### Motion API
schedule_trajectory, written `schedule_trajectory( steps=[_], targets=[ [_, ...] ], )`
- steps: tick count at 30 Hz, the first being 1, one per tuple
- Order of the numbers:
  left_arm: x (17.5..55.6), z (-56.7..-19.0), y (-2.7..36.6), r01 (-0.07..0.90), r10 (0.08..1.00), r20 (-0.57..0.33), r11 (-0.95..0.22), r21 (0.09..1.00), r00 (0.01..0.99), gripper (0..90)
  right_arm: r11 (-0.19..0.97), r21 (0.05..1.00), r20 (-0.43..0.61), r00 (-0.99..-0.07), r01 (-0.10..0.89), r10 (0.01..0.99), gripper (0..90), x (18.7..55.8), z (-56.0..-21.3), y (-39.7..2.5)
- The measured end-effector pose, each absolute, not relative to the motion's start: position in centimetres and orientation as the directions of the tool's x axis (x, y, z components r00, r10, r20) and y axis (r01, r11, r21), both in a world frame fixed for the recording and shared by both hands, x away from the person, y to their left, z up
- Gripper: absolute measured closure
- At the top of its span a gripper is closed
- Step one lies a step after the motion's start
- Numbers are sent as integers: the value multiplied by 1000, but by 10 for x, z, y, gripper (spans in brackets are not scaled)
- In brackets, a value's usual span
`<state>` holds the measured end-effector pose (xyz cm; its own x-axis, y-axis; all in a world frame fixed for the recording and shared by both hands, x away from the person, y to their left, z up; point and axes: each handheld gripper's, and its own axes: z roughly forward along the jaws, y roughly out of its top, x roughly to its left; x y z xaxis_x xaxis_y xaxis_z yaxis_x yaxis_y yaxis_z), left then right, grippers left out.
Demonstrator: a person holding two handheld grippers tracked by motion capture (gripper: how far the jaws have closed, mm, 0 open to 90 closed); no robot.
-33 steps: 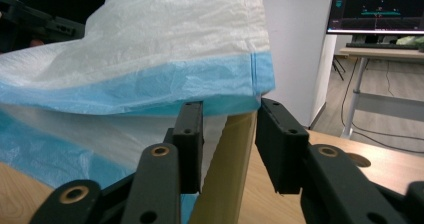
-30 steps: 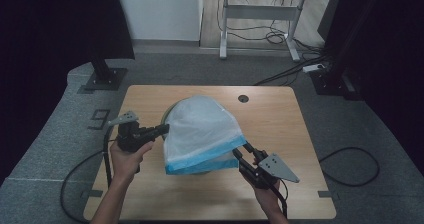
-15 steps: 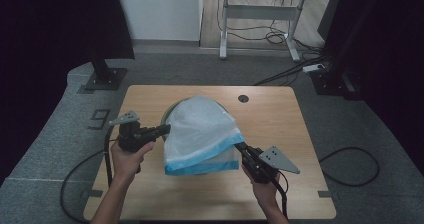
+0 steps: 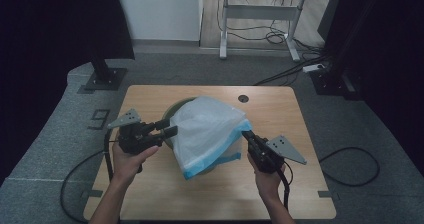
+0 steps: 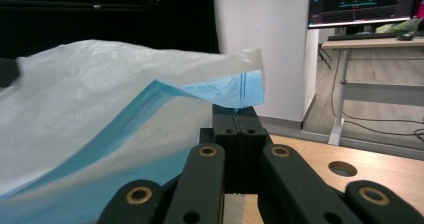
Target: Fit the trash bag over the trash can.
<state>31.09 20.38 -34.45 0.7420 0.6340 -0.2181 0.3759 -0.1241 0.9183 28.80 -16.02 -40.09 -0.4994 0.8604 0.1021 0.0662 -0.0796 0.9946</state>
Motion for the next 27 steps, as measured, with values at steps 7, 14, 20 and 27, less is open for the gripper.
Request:
schedule_trajectory(
  steps=[7,14,20,27],
  targets=[
    [297,-335,196,331,649,-152,-163,929,746,377,-70,996,90,-459,60,884,893,291,-393,-156],
    [284,-337,182,313,614,-113,-228,922,781,370,-80,994,102,-444,69,890,894,295,-390,-157],
    [283,-352,169,337,611,-104,-279,899,784,369,-89,993,112,-442,73,890,893,295,-391,-158],
    [289,-362,153,340,621,-58,-347,874,782,378,-99,991,127,-445,85,886,894,295,-395,-158]
  ],
)
